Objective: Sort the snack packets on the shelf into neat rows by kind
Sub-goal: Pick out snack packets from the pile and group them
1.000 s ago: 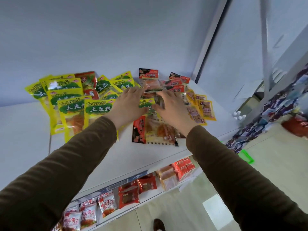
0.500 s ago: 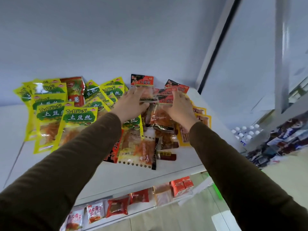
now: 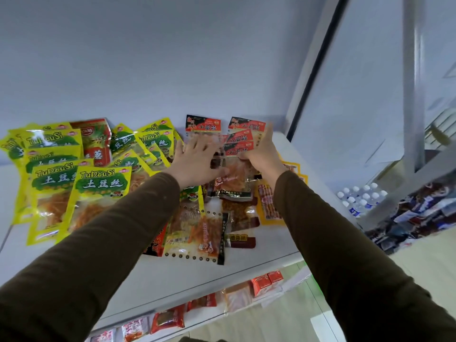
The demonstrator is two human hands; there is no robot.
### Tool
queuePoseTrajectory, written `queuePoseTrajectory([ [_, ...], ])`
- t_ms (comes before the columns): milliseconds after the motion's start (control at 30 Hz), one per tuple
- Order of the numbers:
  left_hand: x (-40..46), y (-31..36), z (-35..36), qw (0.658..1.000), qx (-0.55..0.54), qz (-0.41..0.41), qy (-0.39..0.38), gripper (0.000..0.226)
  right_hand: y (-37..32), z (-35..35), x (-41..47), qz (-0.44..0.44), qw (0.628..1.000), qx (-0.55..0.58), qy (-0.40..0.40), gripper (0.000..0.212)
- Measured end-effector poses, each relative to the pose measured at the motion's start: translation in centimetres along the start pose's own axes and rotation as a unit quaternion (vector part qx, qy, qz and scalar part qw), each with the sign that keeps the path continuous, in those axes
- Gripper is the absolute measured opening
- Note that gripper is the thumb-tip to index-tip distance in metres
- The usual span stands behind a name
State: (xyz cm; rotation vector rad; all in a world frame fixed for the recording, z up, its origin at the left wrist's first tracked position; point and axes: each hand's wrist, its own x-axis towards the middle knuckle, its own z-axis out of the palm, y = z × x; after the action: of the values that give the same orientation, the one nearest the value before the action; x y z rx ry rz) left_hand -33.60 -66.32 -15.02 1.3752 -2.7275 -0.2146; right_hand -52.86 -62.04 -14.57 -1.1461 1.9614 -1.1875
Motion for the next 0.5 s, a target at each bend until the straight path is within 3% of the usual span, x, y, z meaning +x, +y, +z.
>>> queuePoseTrajectory([
  [100,0.0,0.7,0.2,1.0,0.011,0.0,-0.021,0.094,0.0,0.0,0.1,0.042,0.994,0.101,0.004,0.125],
  [133,0.0,0.8,0.3,1.0,0.005,-0.007,-0.021,0.095,0.0,-0.1,0.1,0.062,0.988,0.139,0.001,0.116],
  [233,0.0,0.7,0.2,1.0,-0.007,-0.021,-0.02,0.096,-0.2,-0.5,-0.1,0.096,0.976,0.193,-0.024,0.046],
  [300,0.0,0.3,0.2,0.999,-0.006,-0.027,-0.023,0.095,0.0,-0.7,-0.3,0.101,0.972,0.21,-0.02,0.022],
  [500,-0.1,-0.6,-0.3,0.998,-0.023,-0.039,-0.042,0.105,0.0,-3.3,0.4,0.055,0.959,0.279,0.02,0.015],
])
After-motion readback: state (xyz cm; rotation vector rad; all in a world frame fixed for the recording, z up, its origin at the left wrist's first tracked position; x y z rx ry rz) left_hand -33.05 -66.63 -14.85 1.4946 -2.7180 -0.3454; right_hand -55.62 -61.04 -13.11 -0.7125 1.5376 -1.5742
